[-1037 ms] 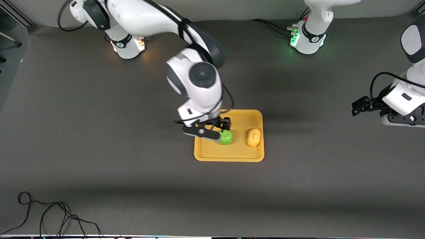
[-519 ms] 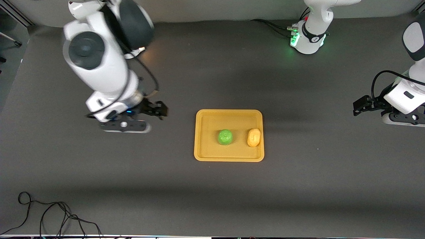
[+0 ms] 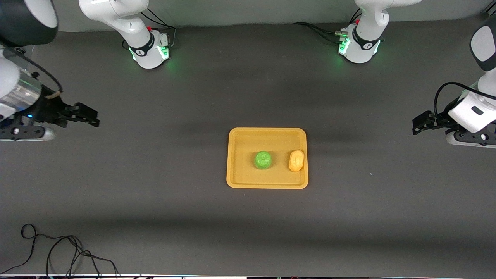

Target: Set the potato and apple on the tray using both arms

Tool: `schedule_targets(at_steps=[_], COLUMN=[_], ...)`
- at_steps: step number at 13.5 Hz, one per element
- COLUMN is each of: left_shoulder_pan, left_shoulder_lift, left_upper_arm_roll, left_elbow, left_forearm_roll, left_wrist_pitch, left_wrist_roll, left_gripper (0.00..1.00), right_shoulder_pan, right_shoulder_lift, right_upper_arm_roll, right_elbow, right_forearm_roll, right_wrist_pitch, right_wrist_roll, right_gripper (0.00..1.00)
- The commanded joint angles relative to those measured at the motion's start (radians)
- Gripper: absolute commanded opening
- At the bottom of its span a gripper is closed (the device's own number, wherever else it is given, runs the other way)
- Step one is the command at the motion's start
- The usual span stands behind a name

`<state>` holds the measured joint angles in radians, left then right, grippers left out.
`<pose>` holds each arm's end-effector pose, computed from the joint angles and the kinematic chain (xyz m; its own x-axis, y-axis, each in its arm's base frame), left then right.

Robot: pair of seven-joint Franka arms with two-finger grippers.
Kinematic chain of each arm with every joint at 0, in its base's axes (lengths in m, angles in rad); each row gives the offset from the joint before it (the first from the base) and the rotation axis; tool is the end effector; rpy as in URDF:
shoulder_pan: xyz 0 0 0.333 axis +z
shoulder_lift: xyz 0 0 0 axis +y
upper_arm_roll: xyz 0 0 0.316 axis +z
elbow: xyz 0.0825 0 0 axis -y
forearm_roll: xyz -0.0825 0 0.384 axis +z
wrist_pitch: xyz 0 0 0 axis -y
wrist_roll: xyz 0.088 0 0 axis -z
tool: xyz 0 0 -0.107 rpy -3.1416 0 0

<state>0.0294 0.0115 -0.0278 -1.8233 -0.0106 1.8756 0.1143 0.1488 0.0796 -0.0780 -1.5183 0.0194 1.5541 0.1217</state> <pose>0.5706 0.0002 0.5242 0.9931 -0.1093 0.0417 -0.1096 -0.9940 0.0058 0.5749 0.0447 0.6029 0.9977 -0.0506 -0.0448 -0.0510 -0.9987 -0.0078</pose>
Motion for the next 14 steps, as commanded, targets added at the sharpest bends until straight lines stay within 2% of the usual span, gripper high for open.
schedule_targets(at_steps=[1, 7, 9, 14], left_shoulder_pan=[0.001, 0.001, 0.003, 0.001], left_shoulder_lift=[-0.011, -0.005, -0.008, -0.004], left_upper_arm_roll=[0.000, 0.000, 0.002, 0.002], left_elbow=[0.002, 0.007, 0.007, 0.007], left_forearm_roll=[0.008, -0.002, -0.002, 0.004], left_wrist_pitch=[-0.019, -0.021, -0.023, -0.023], left_wrist_roll=[0.013, 0.005, 0.015, 0.016], left_gripper=[0.99, 0.99, 0.96, 0.99], right_shoulder_pan=[-0.060, -0.060, -0.061, -0.058], right_shoulder_lift=[-0.037, -0.037, -0.035, -0.027], right_upper_arm_roll=[0.031, -0.040, -0.043, -0.043], right_elbow=[-0.060, -0.054, -0.045, -0.033], right_forearm_roll=[-0.010, -0.015, -0.015, -0.015], right_wrist_pitch=[0.029, 0.027, 0.026, 0.021], right_wrist_roll=[-0.027, -0.085, -0.096, -0.102], right_gripper=[1.00, 1.00, 1.00, 1.00])
